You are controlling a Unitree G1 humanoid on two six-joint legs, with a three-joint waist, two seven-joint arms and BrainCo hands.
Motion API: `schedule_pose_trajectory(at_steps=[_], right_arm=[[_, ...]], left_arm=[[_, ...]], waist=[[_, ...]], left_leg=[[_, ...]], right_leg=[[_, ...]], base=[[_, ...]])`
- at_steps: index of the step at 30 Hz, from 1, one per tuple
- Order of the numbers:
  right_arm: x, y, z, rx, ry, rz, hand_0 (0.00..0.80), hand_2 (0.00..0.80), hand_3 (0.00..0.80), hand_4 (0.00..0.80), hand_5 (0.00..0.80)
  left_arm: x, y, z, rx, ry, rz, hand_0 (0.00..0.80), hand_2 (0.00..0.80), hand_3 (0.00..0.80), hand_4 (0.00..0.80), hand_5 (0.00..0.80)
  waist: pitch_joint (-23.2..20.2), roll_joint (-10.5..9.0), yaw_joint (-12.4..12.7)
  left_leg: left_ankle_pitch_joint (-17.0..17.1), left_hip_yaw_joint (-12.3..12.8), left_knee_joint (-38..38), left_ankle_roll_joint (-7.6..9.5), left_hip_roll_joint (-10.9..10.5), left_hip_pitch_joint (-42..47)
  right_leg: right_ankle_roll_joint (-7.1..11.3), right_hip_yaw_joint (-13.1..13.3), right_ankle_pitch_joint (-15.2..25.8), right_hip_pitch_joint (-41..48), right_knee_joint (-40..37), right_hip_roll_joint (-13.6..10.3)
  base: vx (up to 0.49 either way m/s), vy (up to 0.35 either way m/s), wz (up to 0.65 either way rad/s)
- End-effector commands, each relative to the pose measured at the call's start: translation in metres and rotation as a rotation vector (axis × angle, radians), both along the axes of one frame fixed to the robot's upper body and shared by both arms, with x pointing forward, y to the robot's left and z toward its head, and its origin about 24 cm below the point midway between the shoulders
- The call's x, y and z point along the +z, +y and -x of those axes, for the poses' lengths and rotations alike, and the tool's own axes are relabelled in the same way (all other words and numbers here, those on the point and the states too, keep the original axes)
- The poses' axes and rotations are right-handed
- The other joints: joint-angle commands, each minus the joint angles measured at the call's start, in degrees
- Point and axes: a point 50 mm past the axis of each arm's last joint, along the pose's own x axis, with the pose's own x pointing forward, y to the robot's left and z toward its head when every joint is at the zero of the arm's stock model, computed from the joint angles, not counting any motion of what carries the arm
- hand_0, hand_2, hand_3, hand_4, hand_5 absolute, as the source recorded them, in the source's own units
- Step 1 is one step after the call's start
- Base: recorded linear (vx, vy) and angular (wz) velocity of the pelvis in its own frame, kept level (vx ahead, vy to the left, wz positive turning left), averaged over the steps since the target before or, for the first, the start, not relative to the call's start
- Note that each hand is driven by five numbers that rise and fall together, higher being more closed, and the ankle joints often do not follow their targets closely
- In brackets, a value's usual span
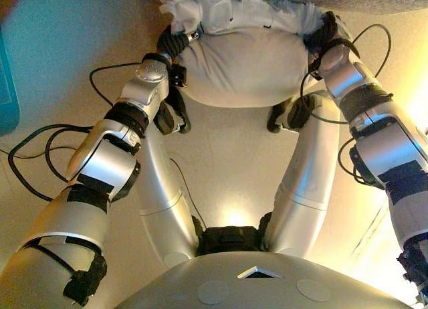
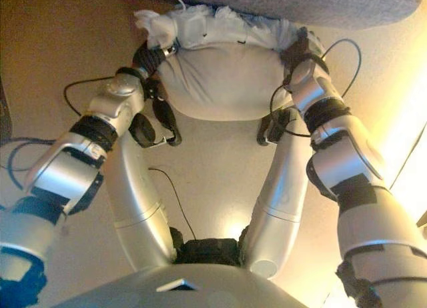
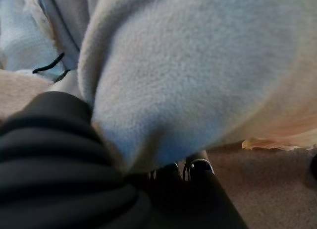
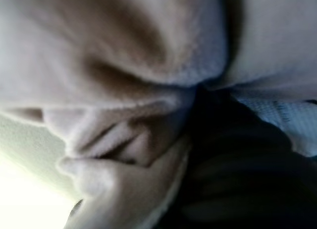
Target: Pick up the cushion and take it to the sofa
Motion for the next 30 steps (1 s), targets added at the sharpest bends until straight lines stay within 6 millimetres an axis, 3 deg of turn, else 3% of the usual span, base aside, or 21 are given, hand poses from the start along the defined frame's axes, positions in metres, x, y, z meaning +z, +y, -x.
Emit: schedule_pose_trajectory(at_steps=[1, 6, 10, 12, 14, 15, 19, 22, 26, 30], right_arm=[[-0.055, -0.007, 0.019, -0.043, 0.127, -0.145, 0.800, 0.800, 0.800, 0.800, 0.800], [-0.081, 0.001, 0.038, 0.006, 0.126, -0.274, 0.800, 0.800, 0.800, 0.800, 0.800], [-0.079, 0.009, 0.045, 0.062, 0.056, -0.370, 0.800, 0.800, 0.800, 0.800, 0.800], [-0.072, 0.011, 0.047, 0.100, 0.011, -0.394, 0.800, 0.800, 0.800, 0.800, 0.800], [-0.061, 0.012, 0.050, 0.166, -0.067, -0.424, 0.800, 0.800, 0.800, 0.800, 0.800], [-0.060, 0.011, 0.051, 0.176, -0.083, -0.451, 0.800, 0.800, 0.800, 0.800, 0.800], [-0.078, 0.004, 0.074, 0.210, -0.106, -0.597, 0.800, 0.800, 0.800, 0.800, 0.800], [-0.086, -0.004, 0.087, 0.213, -0.105, -0.665, 0.800, 0.800, 0.800, 0.800, 0.800], [-0.081, -0.005, 0.089, 0.244, -0.109, -0.682, 0.800, 0.800, 0.800, 0.800, 0.800], [-0.074, 0.002, 0.089, 0.303, -0.102, -0.701, 0.800, 0.800, 0.800, 0.800, 0.800]], left_arm=[[0.009, -0.011, 0.005, -0.059, -0.107, 0.121, 0.800, 0.800, 0.800, 0.800, 0.800], [-0.012, -0.015, 0.024, -0.069, -0.111, 0.179, 0.800, 0.800, 0.800, 0.800, 0.800], [-0.013, -0.009, 0.035, -0.061, -0.154, 0.204, 0.800, 0.800, 0.800, 0.800, 0.800], [-0.010, -0.006, 0.038, -0.063, -0.189, 0.212, 0.800, 0.800, 0.800, 0.800, 0.800], [-0.003, -0.004, 0.043, -0.070, -0.243, 0.263, 0.800, 0.800, 0.800, 0.800, 0.800], [-0.002, -0.003, 0.044, -0.071, -0.255, 0.270, 0.800, 0.800, 0.800, 0.800, 0.800], [-0.016, 0.003, 0.058, -0.073, -0.246, 0.285, 0.800, 0.800, 0.800, 0.800, 0.800], [-0.022, 0.009, 0.067, -0.075, -0.232, 0.270, 0.800, 0.800, 0.800, 0.800, 0.800], [-0.022, 0.013, 0.070, -0.056, -0.222, 0.305, 0.800, 0.800, 0.800, 0.800, 0.800], [-0.025, 0.021, 0.077, -0.001, -0.231, 0.322, 0.800, 0.800, 0.800, 0.800, 0.800]], waist=[[-0.9, 0.42, 0.4], [-0.9, -0.44, 0.4], [-1.3, -1.22, 0.2], [-2.4, -1.50, 0.1], [-4.6, -1.83, 0.2], [-4.8, -1.92, 0.1], [-8.9, -3.09, 0.1], [-11.3, -4.12, 0.4], [-13.2, -5.22, 0.7], [-15.9, -6.00, 1.7]], left_leg=[[0.1, -2.6, -6.1, -3.35, 1.2, 5.3], [2.9, -2.8, -9.9, -4.23, 1.4, 11.6], [5.0, -3.0, -14.6, -5.32, 1.2, 16.7], [6.3, -2.7, -20.4, -5.80, 1.2, 20.3], [11.6, -0.7, -33.5, -5.71, 1.5, 27.3], [12.4, -0.3, -35.8, -5.78, 1.5, 29.2], [15.7, 2.6, -50.7, -6.05, -0.1, 43.4], [16.5, 3.6, -56.3, -6.46, -1.4, 49.9], [17.0, 2.7, -61.2, -6.34, -1.8, 56.3], [17.2, -0.6, -65.8, -5.63, -4.2, 62.5]], right_leg=[[2.12, 2.8, 8.3, 5.8, -12.1, -0.1], [2.37, 2.2, 10.1, 11.6, -14.0, 1.0], [2.89, 1.3, 12.1, 16.6, -18.5, 1.8], [3.43, 0.3, 13.4, 19.9, -23.3, 2.1], [4.21, -1.9, 17.6, 27.3, -35.2, 2.0], [4.39, -2.3, 18.0, 29.2, -37.4, 1.9], [5.24, -5.6, 20.2, 43.4, -53.3, 1.5], [5.90, -7.3, 21.2, 50.4, -60.1, 1.3], [6.61, -7.5, 22.1, 56.7, -66.1, 1.8], [6.82, -6.6, 23.6, 62.7, -71.9, 2.8]], base=[[0.090, 0.005, 0.00], [0.104, -0.005, -0.04], [0.020, -0.007, -0.07], [-0.012, 0.007, -0.14], [-0.115, 0.003, -0.16], [-0.074, -0.022, -0.10], [0.163, -0.037, 0.08], [0.198, -0.037, 0.03], [0.103, -0.044, -0.01], [0.102, 0.035, -0.17]])
